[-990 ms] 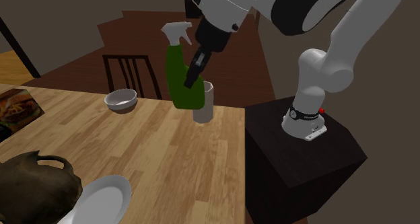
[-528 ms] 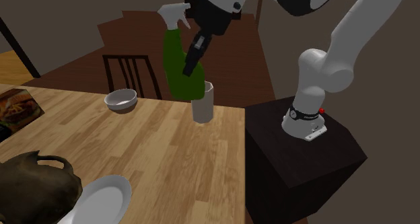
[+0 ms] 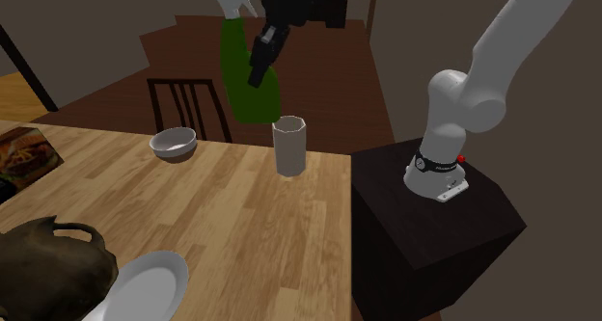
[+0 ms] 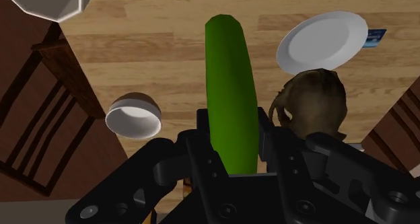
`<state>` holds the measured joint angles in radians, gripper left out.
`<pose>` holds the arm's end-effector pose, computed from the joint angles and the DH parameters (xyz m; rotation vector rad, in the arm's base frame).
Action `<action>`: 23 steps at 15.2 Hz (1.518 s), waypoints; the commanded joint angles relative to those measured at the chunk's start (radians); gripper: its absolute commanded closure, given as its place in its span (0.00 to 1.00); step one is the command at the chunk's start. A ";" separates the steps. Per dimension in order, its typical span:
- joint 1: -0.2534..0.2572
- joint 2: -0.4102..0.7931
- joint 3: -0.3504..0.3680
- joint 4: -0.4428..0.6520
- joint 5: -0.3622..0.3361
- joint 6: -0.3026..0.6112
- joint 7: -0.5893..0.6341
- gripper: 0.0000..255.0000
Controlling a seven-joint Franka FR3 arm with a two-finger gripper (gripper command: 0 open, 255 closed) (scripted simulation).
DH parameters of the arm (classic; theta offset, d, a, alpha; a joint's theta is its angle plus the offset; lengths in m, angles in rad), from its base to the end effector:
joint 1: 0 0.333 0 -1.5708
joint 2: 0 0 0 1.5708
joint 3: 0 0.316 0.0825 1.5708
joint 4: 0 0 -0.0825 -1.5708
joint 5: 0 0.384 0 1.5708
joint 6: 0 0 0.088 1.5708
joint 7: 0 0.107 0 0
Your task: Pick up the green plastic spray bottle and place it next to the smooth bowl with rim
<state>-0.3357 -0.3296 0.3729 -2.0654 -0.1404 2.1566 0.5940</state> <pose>0.4975 0.0358 0.6039 2.8584 -0.7252 0.6788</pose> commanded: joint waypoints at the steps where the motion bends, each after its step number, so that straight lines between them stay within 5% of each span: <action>1: -0.015 0.025 -0.029 0.006 -0.002 0.024 -0.041 1.00; 13: -0.107 0.258 -0.169 0.226 0.010 0.062 -0.278 1.00; 23: -0.184 0.534 -0.239 0.568 0.050 0.007 -0.459 1.00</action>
<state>-0.5109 0.1759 0.1400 -1.5368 -0.0960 2.1733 0.1543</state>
